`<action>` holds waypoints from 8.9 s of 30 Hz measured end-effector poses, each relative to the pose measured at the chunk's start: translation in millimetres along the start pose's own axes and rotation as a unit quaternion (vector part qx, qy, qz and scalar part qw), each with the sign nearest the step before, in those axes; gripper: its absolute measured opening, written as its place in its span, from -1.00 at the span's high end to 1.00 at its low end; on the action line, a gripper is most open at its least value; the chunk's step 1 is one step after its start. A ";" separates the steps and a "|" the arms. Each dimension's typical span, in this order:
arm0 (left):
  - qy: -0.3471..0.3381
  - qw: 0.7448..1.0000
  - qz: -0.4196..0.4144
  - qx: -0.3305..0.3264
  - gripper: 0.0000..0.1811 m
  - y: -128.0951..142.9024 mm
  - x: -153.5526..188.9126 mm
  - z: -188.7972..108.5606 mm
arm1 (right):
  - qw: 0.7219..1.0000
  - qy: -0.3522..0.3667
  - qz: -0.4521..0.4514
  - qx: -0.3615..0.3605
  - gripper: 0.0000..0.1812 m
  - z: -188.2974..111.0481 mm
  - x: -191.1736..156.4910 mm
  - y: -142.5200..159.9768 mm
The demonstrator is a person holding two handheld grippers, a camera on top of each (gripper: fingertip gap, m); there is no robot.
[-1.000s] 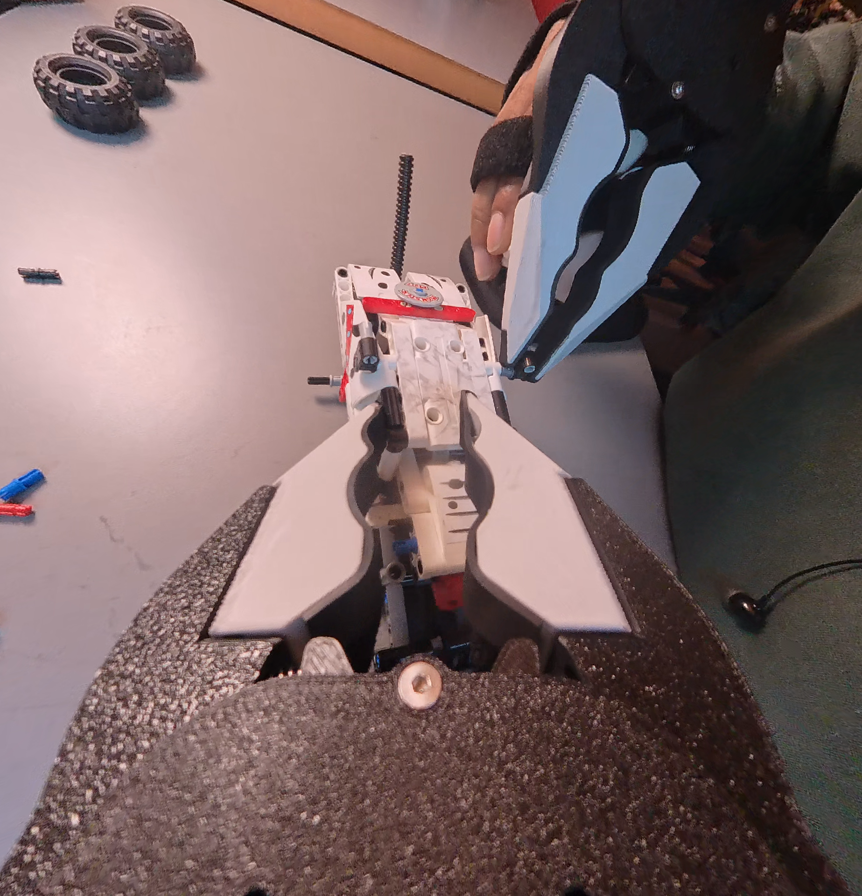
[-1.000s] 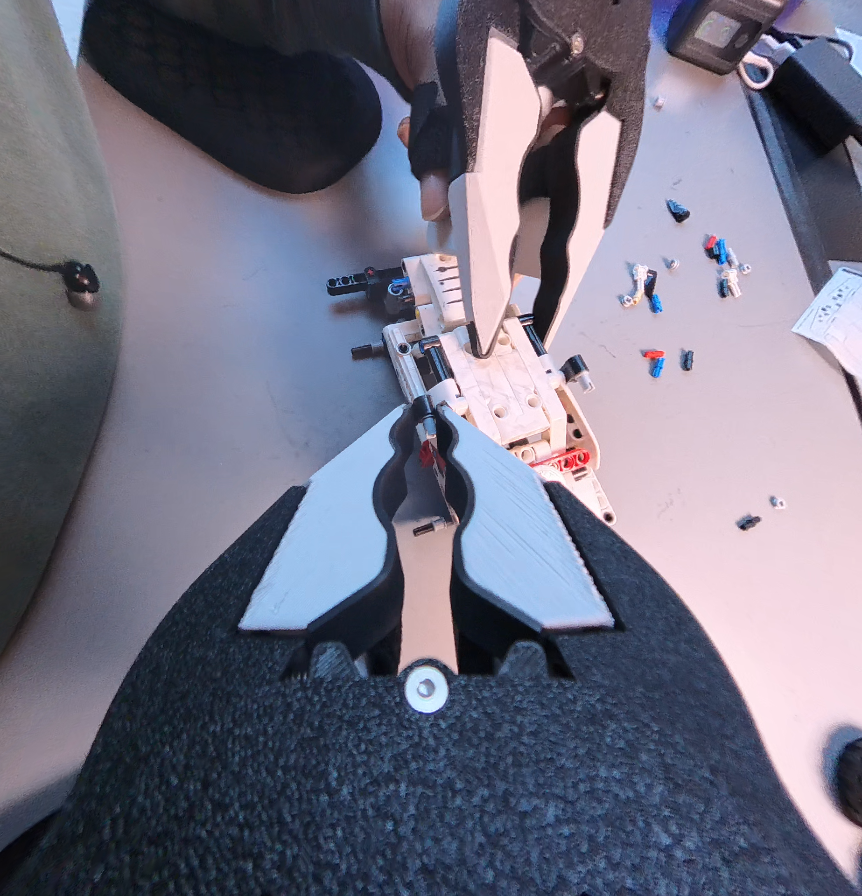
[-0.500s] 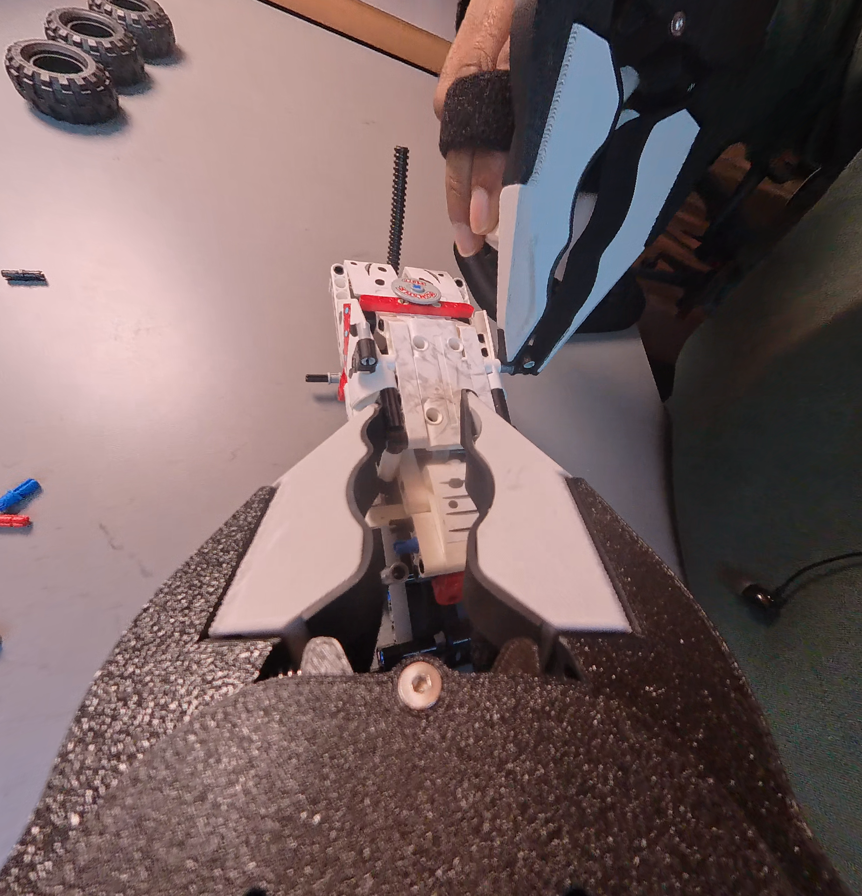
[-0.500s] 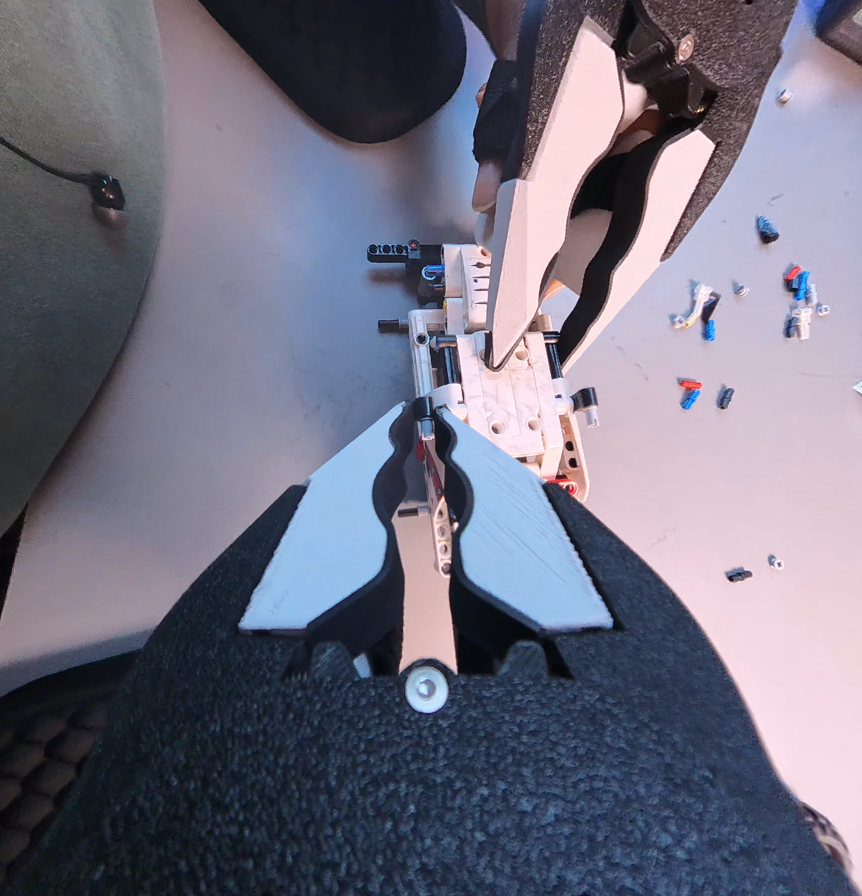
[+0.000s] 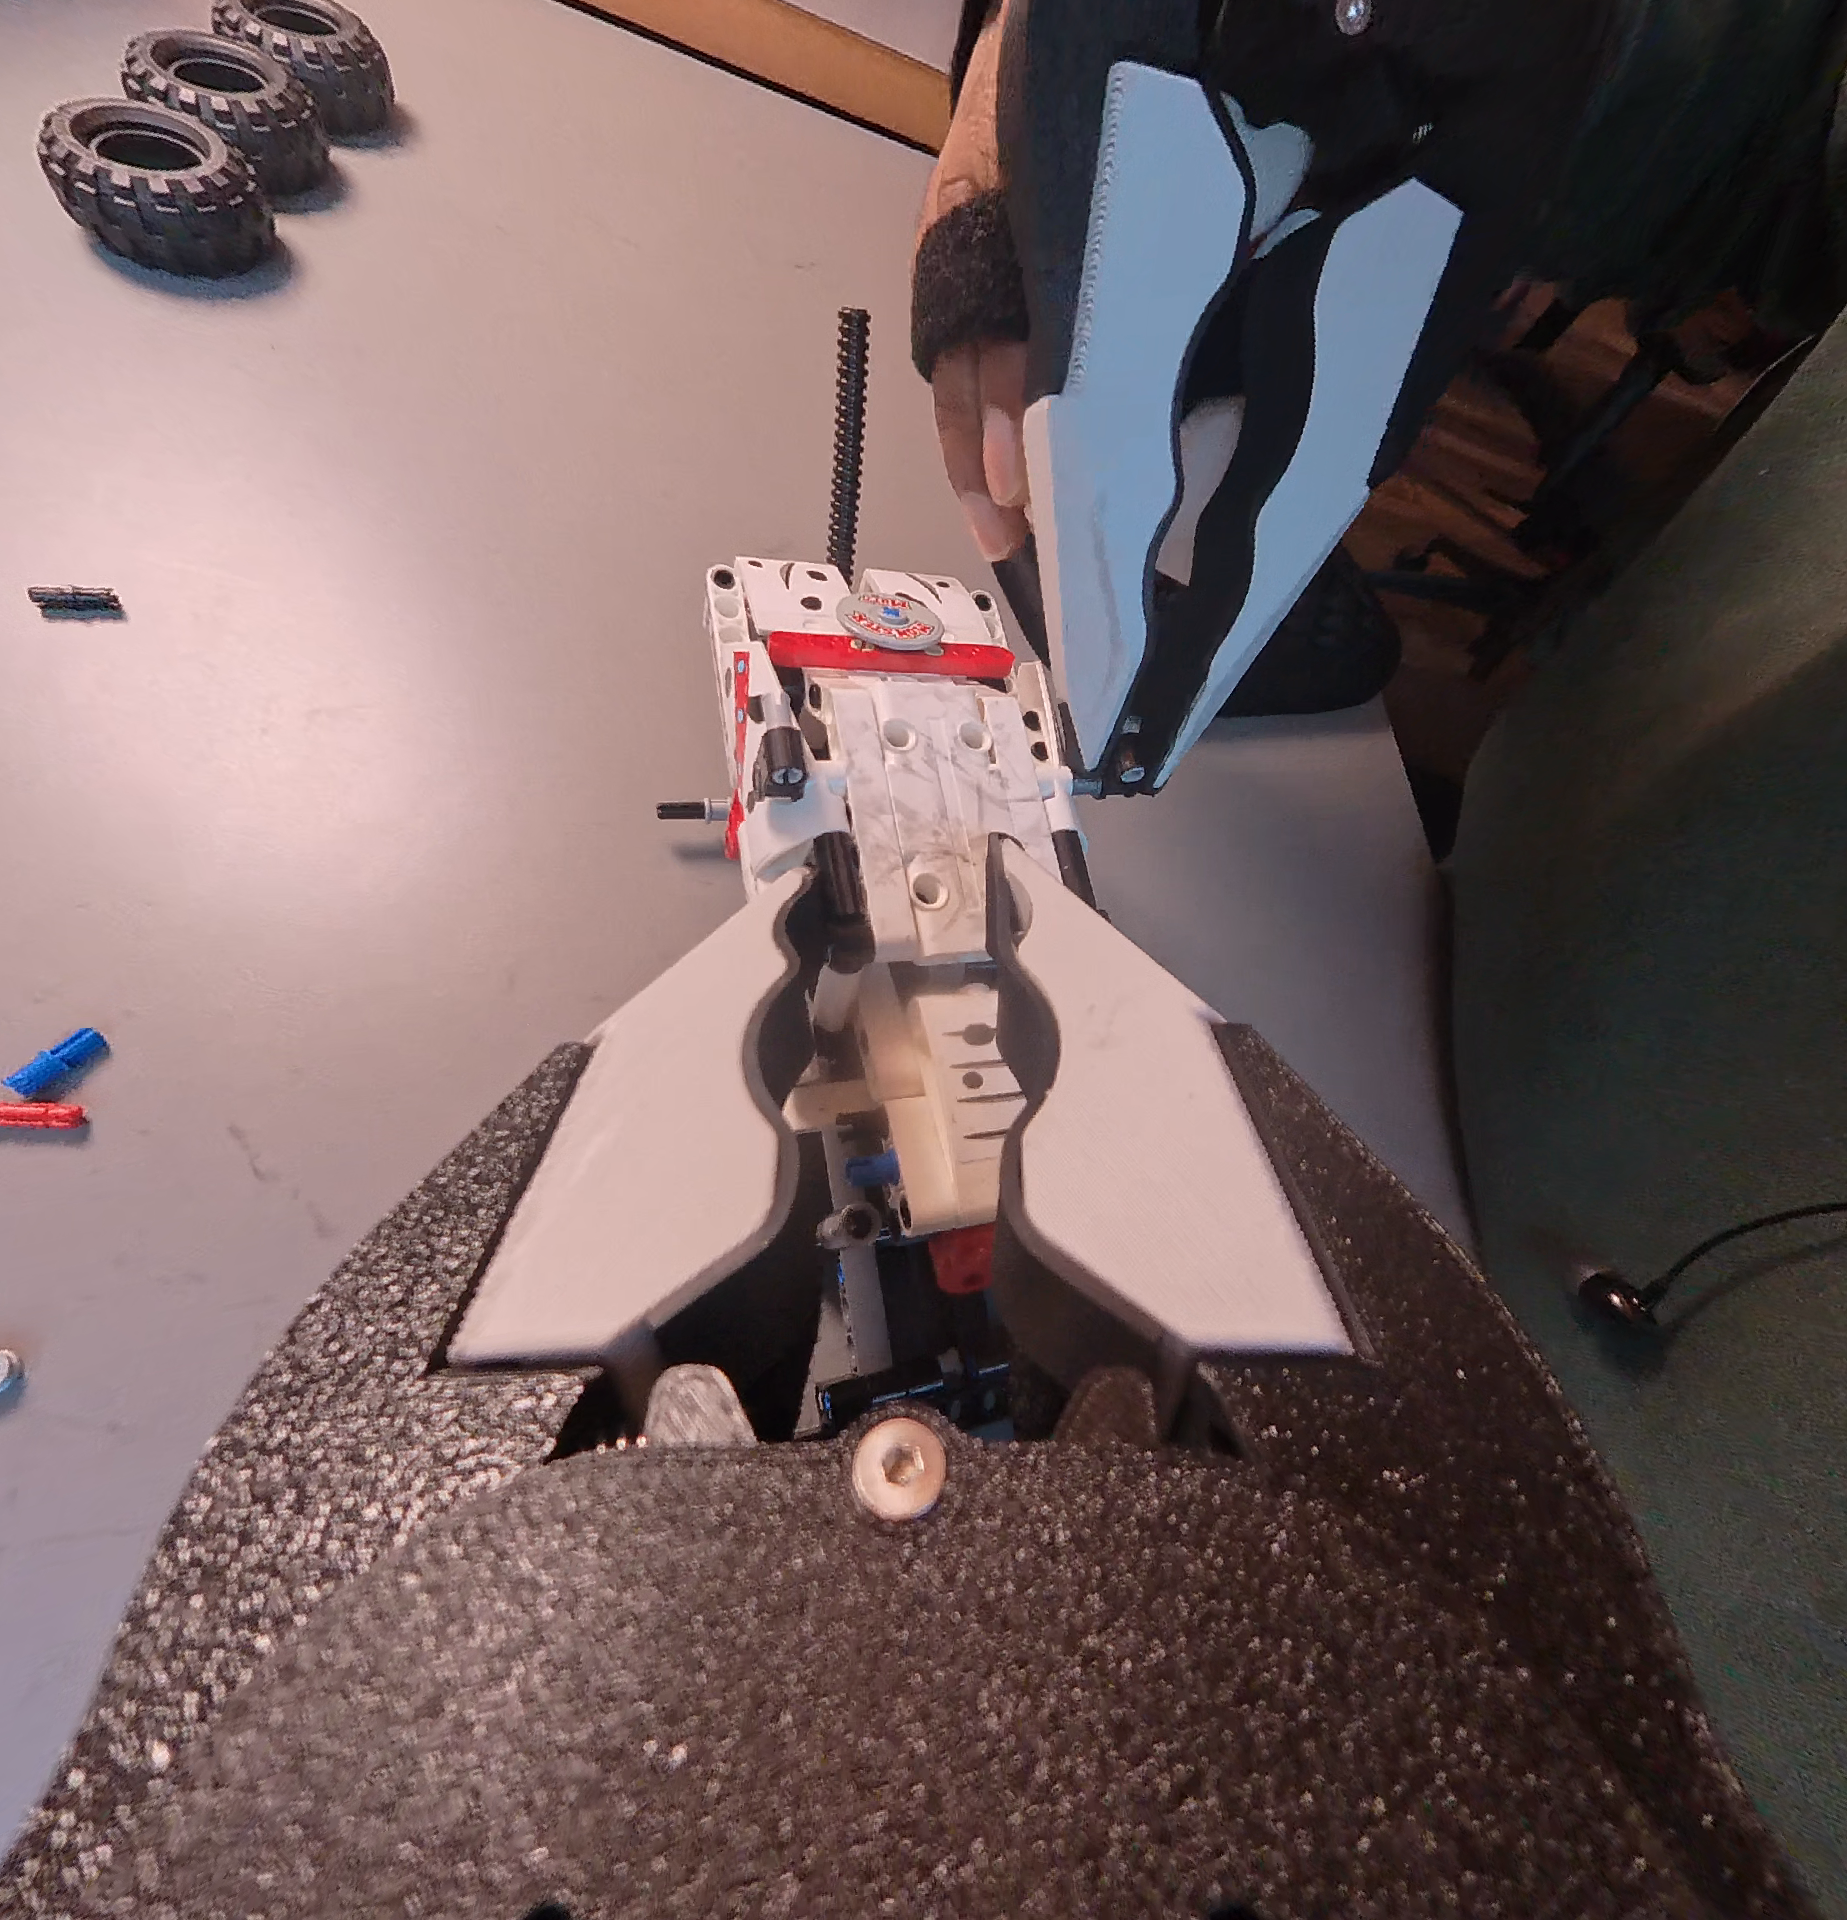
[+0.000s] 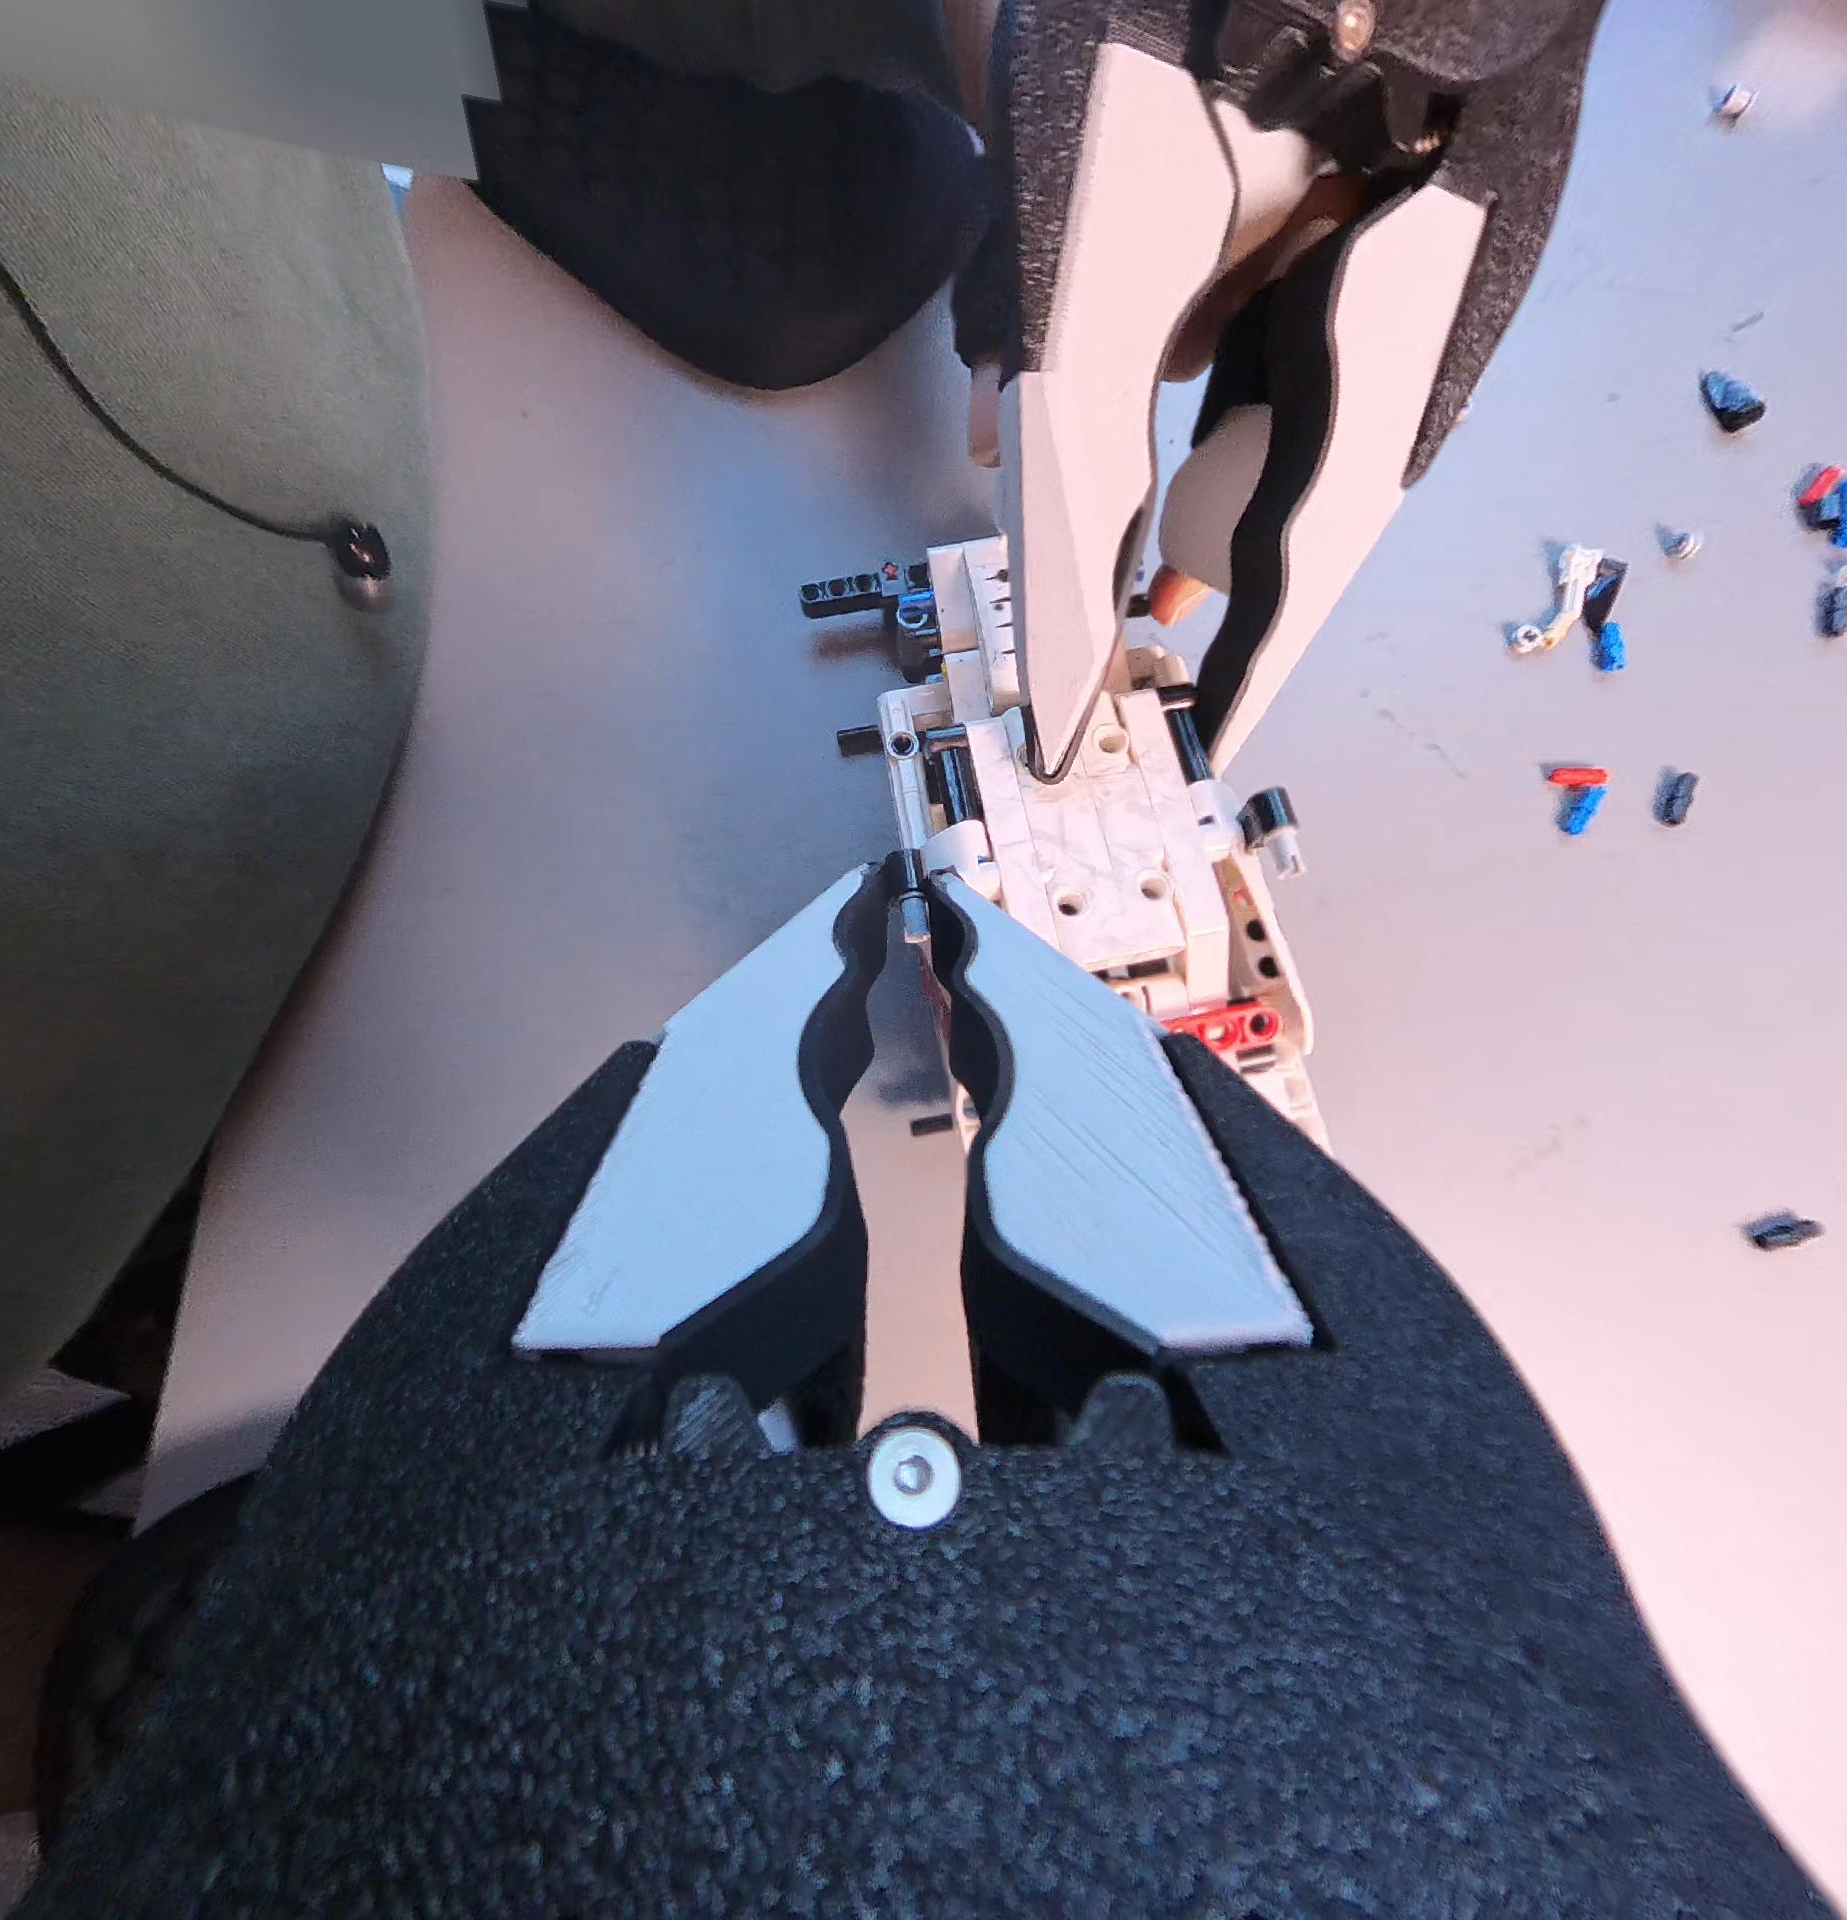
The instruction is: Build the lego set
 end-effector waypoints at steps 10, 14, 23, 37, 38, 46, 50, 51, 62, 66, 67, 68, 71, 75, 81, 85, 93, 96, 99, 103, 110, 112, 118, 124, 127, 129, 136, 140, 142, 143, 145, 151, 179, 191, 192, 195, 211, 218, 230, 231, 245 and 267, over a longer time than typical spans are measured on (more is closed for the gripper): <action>-0.016 1.000 0.001 0.006 0.66 -1.1 1.7 1.7 | 0.997 0.018 0.059 -0.035 0.94 0.9 -2.7 -1.2; -0.020 1.000 0.000 0.010 0.65 -0.7 2.0 1.5 | 0.997 0.021 0.076 -0.007 0.93 0.1 -2.4 1.9; -0.019 0.999 -0.014 0.030 0.65 -3.0 -0.8 0.2 | 0.987 0.112 0.090 0.073 0.88 -0.4 -5.5 5.3; 0.015 0.996 -0.073 0.045 0.39 -0.3 -5.6 5.9 | 0.971 0.214 0.029 0.097 0.80 -1.4 -11.0 10.4; 0.012 0.996 -0.071 0.046 0.39 -0.3 -4.8 6.4 | 0.969 0.223 0.028 0.098 0.84 -1.8 -10.1 10.8; -0.044 0.993 -0.092 0.056 0.40 1.9 1.6 4.9 | 0.945 0.287 0.068 0.144 0.85 -1.8 -13.6 13.7; -0.065 0.988 -0.123 0.069 0.44 5.1 5.6 1.6 | 0.925 0.307 0.116 0.189 0.84 -2.8 -15.8 18.6; -0.062 0.987 -0.128 0.072 0.45 6.0 6.4 0.4 | 0.922 0.310 0.122 0.197 0.84 -3.0 -16.5 19.5; -0.042 0.983 -0.154 0.095 0.52 10.7 7.0 -4.7 | 0.931 0.291 0.102 0.194 0.80 -3.0 -16.4 11.9; -0.041 0.982 -0.156 0.098 0.53 11.1 6.7 -5.1 | 0.933 0.296 0.096 0.182 0.81 -0.4 -14.4 12.3; -0.041 0.982 -0.155 0.098 0.53 11.1 6.7 -5.2 | 0.932 0.296 0.101 0.183 0.82 -0.4 -14.1 12.4; -0.042 0.982 -0.153 0.098 0.53 11.2 6.9 -5.2 | 0.931 0.295 0.107 0.184 0.82 -0.5 -14.1 12.5; -0.045 0.984 -0.146 0.094 0.54 11.4 7.7 -5.4 | 0.925 0.300 0.128 0.194 0.83 -1.3 -13.2 13.9; -0.047 0.985 -0.138 0.088 0.54 11.9 9.9 -5.2 | 0.921 0.299 0.152 0.200 0.83 -3.6 -11.9 16.9; -0.039 0.988 -0.128 0.076 0.52 13.3 12.5 -6.1 | 0.919 0.282 0.184 0.205 0.82 -6.6 -7.8 20.9; -0.024 0.987 -0.130 0.090 0.51 7.5 13.9 -10.6 | 0.915 0.296 0.196 0.191 0.83 -12.0 -3.7 26.6; -0.034 0.986 -0.142 0.080 0.23 -1.4 -8.8 9.4 | 0.909 0.300 0.216 0.190 0.83 -11.3 -5.3 28.3; 0.006 0.980 -0.177 0.086 0.30 -3.2 -10.0 18.3 | 0.910 0.301 0.213 0.187 0.86 -11.1 -7.7 28.5; 0.023 0.975 -0.200 0.092 0.34 -1.7 -7.3 23.2 | 0.910 0.305 0.211 0.186 0.91 -10.0 -9.8 29.0; 0.015 0.975 -0.201 0.097 0.35 0.0 -3.1 23.6 | 0.911 0.300 0.213 0.189 0.93 -8.0 -11.3 29.2; -0.008 0.978 -0.180 0.102 0.34 2.4 1.6 23.7 | 0.888 0.297 0.276 0.217 0.94 -9.8 -9.0 32.2; -0.009 0.979 -0.179 0.101 0.34 2.4 1.7 23.8 | 0.886 0.295 0.282 0.221 0.94 -9.6 -8.7 31.9; -0.022 0.979 -0.175 0.098 0.31 2.7 2.3 24.1 | 0.890 0.269 0.289 0.229 0.95 -8.2 -5.5 28.5; -0.031 0.979 -0.177 0.092 0.30 2.3 2.5 24.4 | 0.904 0.251 0.264 0.222 0.95 -6.2 -5.6 25.3; -0.037 0.978 -0.183 0.095 0.29 1.3 -1.2 22.8 | 0.908 0.255 0.258 0.210 0.94 -6.4 -1.5 25.6; -0.035 0.977 -0.188 0.091 0.29 0.2 -4.1 21.5 | 0.909 0.258 0.254 0.208 0.93 -5.9 0.0 26.0; -0.019 0.971 -0.207 0.118 0.38 -1.2 -9.3 4.2 | 0.916 0.244 0.240 0.209 0.92 -11.7 -4.8 27.7; -0.040 0.977 -0.184 0.098 0.42 3.2 -8.7 3.1 | 0.918 0.248 0.230 0.207 0.99 -9.2 -3.5 22.9; -0.044 0.978 -0.181 0.096 0.43 3.9 -8.3 2.1 | 0.918 0.248 0.229 0.209 1.00 -8.5 -2.9 22.2; -0.046 0.978 -0.181 0.096 0.43 4.1 -8.0 1.7 | 0.918 0.246 0.230 0.210 1.00 -8.3 -2.6 21.9; -0.056 0.979 -0.171 0.094 0.45 4.1 -6.5 1.7 | 0.920 0.247 0.225 0.204 1.00 -8.5 -2.3 21.5; -0.075 0.982 -0.150 0.084 0.40 4.3 -3.9 3.9 | 0.923 0.247 0.219 0.200 1.00 -7.5 -2.2 18.5; -0.099 0.992 -0.057 0.060 0.25 4.8 16.0 -25.6 | 0.977 0.193 -0.066 0.066 0.54 -29.0 8.0 4.6; -0.178 0.982 0.035 -0.046 0.29 8.7 16.4 3.2 | 0.977 0.125 -0.155 -0.077 0.35 3.2 35.1 10.0; -0.167 0.984 0.037 -0.049 0.29 8.1 14.5 2.9 | 0.975 0.147 -0.154 -0.066 0.38 -1.4 32.8 9.2; -0.140 0.988 0.043 -0.047 0.30 6.1 8.1 2.3 | 0.960 0.243 -0.137 -0.015 0.60 -14.5 22.4 8.7; -0.117 0.989 0.067 -0.061 0.34 0.5 4.4 10.5 | 0.880 0.404 -0.243 -0.055 0.83 -3.2 5.2 13.7; -0.105 0.988 0.080 -0.082 0.34 -0.5 2.1 10.1 | 0.825 0.389 -0.379 -0.155 0.86 -1.7 4.5 11.3; -0.078 0.986 0.098 -0.106 0.34 -2.5 -3.0 8.9 | 0.792 0.389 -0.430 -0.188 0.86 0.9 5.0 8.8; -0.075 0.986 0.100 -0.109 0.34 -2.6 -3.4 8.7 | 0.792 0.390 -0.431 -0.188 0.86 1.1 5.2 8.6; -0.184 0.980 0.067 0.032 0.13 9.2 11.6 -33.0 | 0.886 0.401 0.094 0.214 0.05 -64.5 16.9 43.4; -0.139 0.982 -0.124 0.020 0.35 32.3 -18.5 -16.6 | 0.856 0.391 0.210 0.265 -0.03 -78.2 -5.8 55.7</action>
Point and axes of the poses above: each gripper's, where its closed fingertips meet, z out along the fingers, y out of its underside, x = y × z across the jaws, the point moved 3 cm from there along -z, back along the fingers, and after that the axes turned 1 degree about y, right-handed, at the moved point
